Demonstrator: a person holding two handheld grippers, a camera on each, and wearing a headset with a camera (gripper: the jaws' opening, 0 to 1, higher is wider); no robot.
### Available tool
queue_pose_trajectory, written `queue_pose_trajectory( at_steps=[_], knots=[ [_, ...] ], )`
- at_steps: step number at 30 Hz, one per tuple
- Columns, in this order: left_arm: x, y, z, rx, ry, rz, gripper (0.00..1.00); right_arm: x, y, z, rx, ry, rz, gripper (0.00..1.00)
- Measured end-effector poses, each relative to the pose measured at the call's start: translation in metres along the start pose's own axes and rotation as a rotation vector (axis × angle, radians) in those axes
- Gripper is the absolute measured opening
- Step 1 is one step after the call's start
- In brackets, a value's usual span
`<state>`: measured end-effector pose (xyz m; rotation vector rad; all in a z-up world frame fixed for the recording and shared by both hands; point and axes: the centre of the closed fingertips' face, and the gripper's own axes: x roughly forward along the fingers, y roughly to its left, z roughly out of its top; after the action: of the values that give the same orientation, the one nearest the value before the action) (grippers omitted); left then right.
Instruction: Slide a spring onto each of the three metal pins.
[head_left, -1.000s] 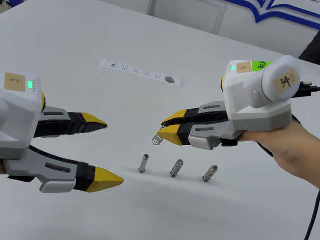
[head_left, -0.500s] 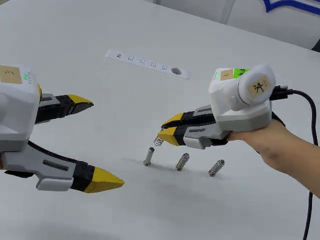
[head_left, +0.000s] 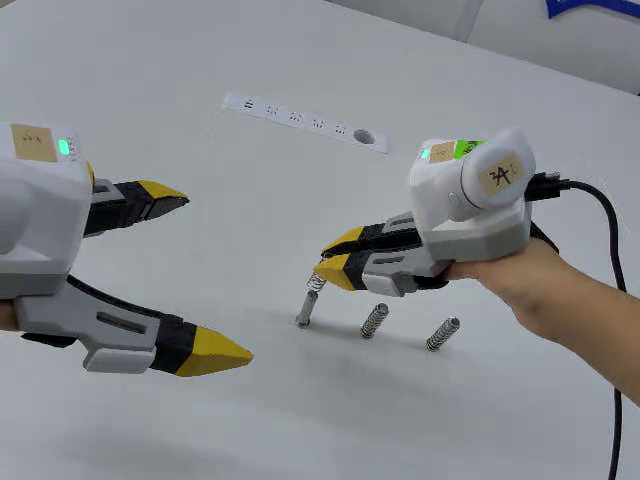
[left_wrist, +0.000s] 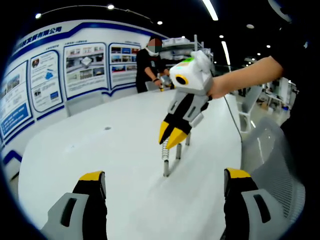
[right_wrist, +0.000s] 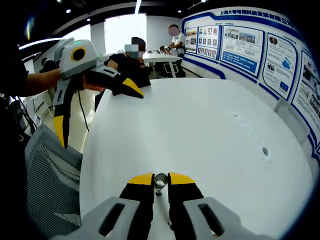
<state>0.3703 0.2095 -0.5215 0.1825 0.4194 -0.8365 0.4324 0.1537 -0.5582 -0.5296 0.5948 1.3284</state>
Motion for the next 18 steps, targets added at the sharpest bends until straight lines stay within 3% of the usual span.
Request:
queue_pose_trajectory(
  at_steps=[7, 9, 12, 18],
  knots=[
    [-0.001, 0.0, 0.0, 0.001, 0.002, 0.001, 1.0, 0.01, 0.0, -0.007, -0.004, 0.03, 0.012, 0.11],
    [0.0, -0.001, 0.001, 0.0, 0.001, -0.003, 1.0, 0.012, 0.001, -0.005, 0.009, 0.014, 0.018, 0.11],
    [0.001, -0.002, 0.001, 0.002, 0.005, -0.004, 1.0, 0.014, 0.001, -0.013, -0.019, 0.062, 0.011, 0.11],
    [0.003, -0.003, 0.001, 0.002, 0.008, -0.009, 1.0, 0.018, 0.002, -0.017, -0.01, 0.056, 0.013, 0.11]
  ],
)
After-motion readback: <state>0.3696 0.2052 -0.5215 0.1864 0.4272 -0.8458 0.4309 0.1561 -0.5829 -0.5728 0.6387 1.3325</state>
